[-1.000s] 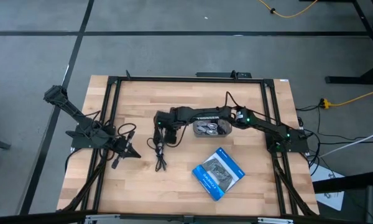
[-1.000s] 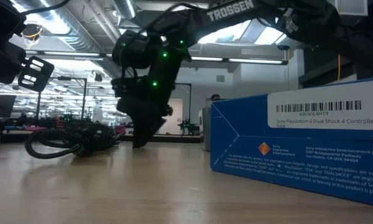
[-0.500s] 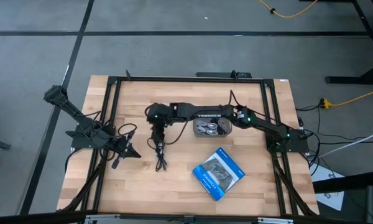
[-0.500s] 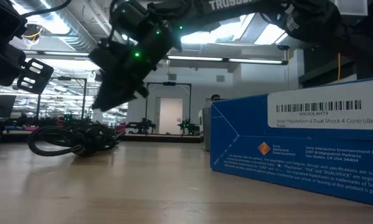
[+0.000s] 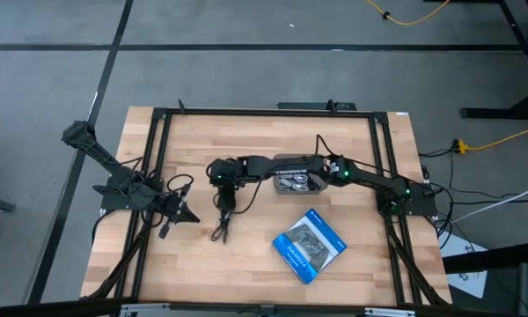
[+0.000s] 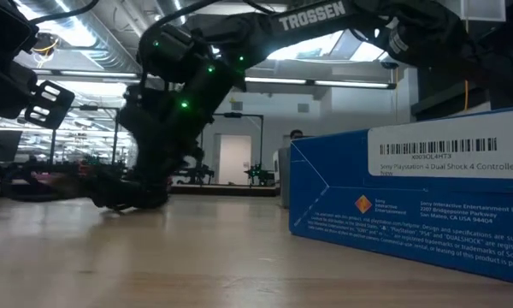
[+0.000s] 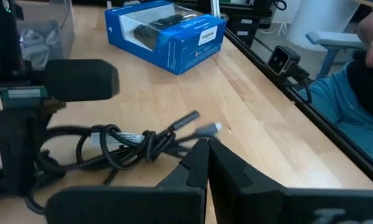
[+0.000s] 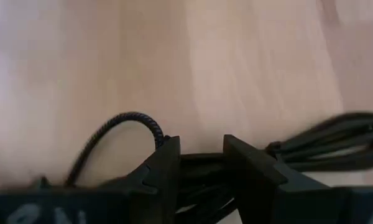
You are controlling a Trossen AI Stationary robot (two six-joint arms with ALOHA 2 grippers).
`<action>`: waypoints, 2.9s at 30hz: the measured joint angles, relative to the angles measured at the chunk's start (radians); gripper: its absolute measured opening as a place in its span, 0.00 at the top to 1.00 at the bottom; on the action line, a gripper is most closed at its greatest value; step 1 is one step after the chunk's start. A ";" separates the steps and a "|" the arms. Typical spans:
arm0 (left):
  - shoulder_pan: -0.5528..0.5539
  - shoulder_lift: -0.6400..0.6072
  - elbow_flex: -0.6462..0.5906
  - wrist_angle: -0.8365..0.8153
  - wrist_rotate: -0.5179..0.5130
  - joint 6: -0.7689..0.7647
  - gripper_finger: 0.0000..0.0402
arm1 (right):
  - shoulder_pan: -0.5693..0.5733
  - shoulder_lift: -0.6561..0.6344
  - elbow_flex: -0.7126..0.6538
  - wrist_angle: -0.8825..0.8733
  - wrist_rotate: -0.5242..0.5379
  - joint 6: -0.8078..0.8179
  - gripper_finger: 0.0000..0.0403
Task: Pick and place USB-C Cables
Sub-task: Put the black charger cable into the gray bin
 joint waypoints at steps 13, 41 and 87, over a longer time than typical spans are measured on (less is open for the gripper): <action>0.000 0.000 0.000 0.000 0.000 0.000 1.00 | -0.035 -0.058 0.007 -0.324 0.107 -0.145 0.68; 0.000 0.000 0.000 -0.001 0.003 0.000 1.00 | -0.049 -0.091 -0.011 -0.471 0.225 0.279 0.68; 0.000 0.000 0.000 -0.001 -0.001 -0.025 1.00 | 0.037 -0.638 -0.219 -0.859 0.430 0.210 0.92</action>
